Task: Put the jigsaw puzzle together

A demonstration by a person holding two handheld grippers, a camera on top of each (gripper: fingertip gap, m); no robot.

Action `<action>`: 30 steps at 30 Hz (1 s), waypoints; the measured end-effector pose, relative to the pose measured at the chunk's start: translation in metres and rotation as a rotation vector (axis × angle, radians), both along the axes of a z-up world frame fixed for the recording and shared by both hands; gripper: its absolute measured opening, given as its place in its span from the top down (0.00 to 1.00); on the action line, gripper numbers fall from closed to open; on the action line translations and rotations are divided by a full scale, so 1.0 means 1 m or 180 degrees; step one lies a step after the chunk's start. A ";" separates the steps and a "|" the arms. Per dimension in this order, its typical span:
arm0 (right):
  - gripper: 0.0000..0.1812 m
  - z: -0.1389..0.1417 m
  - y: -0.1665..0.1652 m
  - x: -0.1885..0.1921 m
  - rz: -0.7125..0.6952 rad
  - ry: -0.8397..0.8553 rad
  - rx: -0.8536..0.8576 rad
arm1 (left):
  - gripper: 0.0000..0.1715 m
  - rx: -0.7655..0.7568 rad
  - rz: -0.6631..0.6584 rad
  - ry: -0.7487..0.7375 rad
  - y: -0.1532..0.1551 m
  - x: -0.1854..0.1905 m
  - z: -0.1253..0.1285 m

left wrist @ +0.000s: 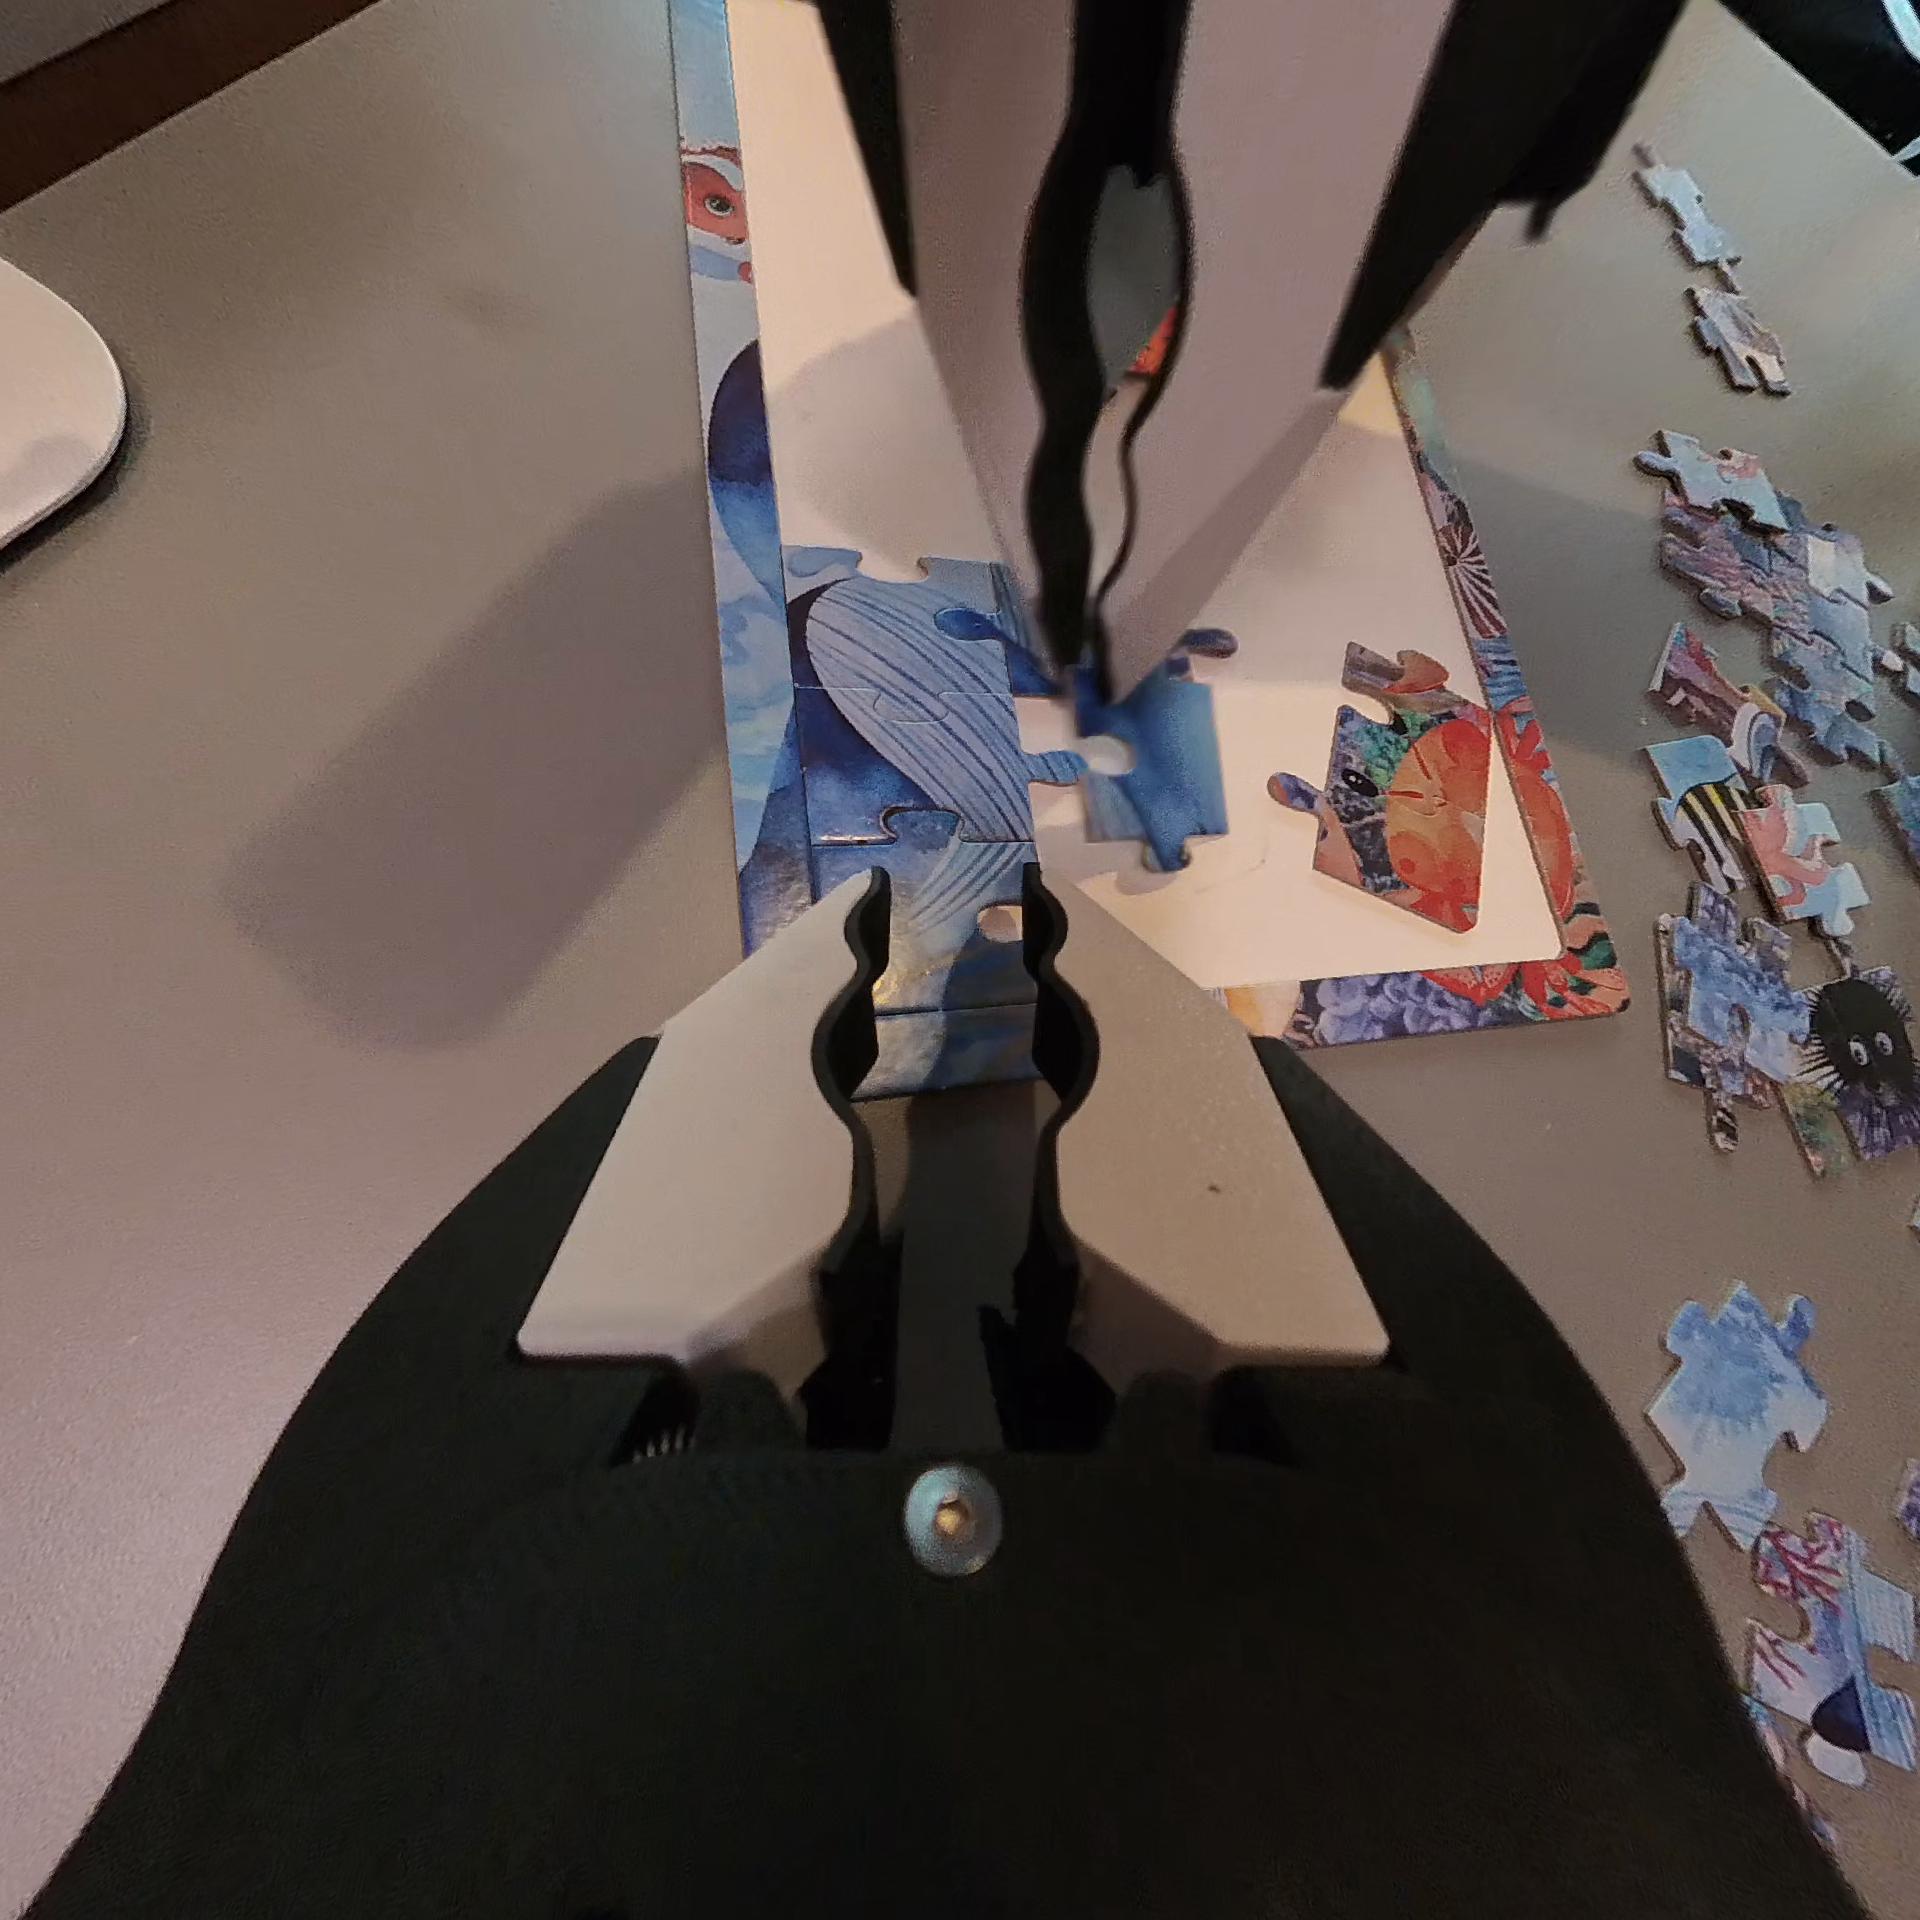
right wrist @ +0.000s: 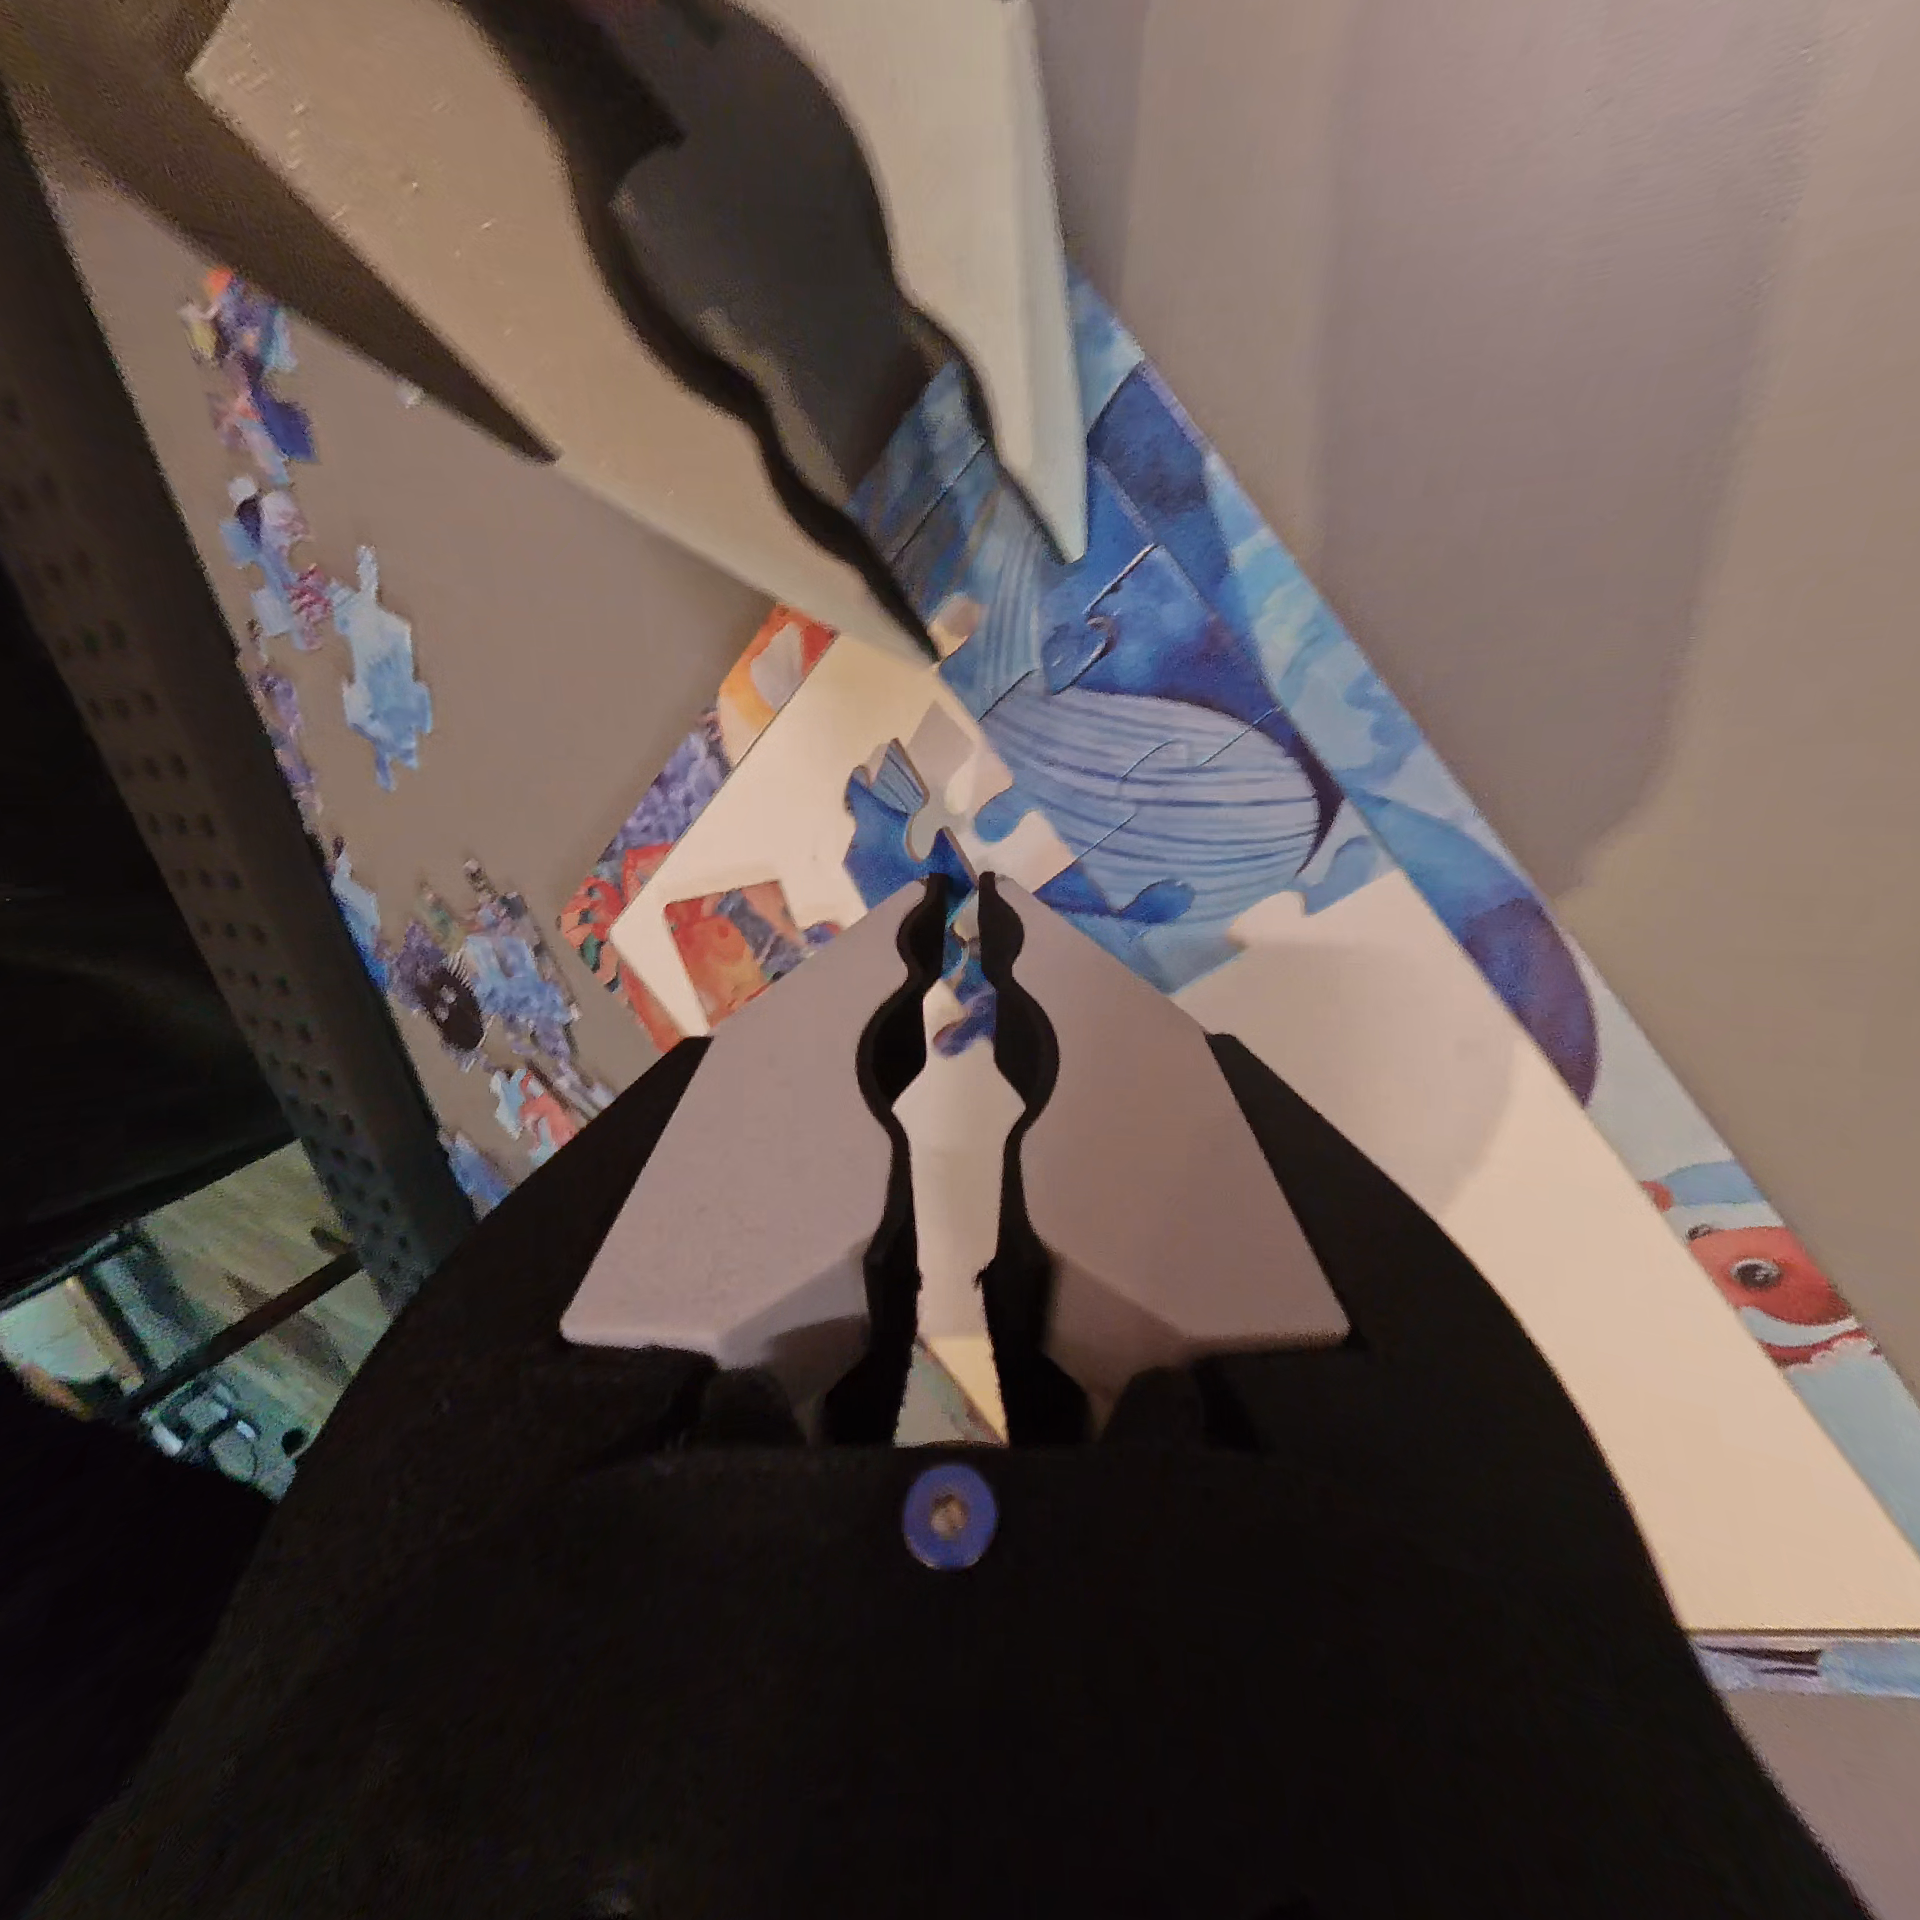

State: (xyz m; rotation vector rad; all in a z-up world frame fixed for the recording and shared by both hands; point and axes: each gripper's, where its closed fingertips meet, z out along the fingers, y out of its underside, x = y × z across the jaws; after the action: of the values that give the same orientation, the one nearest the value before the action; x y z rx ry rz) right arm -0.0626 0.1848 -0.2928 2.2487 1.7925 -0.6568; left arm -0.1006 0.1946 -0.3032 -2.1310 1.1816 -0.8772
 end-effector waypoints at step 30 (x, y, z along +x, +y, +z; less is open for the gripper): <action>1.00 -0.018 0.000 -0.002 -0.0021 0.0062 0.1373 | 0.88 0.0064 -0.0082 0.0070 -0.004 0.004 -0.001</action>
State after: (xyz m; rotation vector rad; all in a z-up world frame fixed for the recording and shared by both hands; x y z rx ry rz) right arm -0.0647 0.1849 -0.3105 2.5145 2.1025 -0.3125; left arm -0.0965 0.1909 -0.3040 -2.1187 1.2265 -0.8517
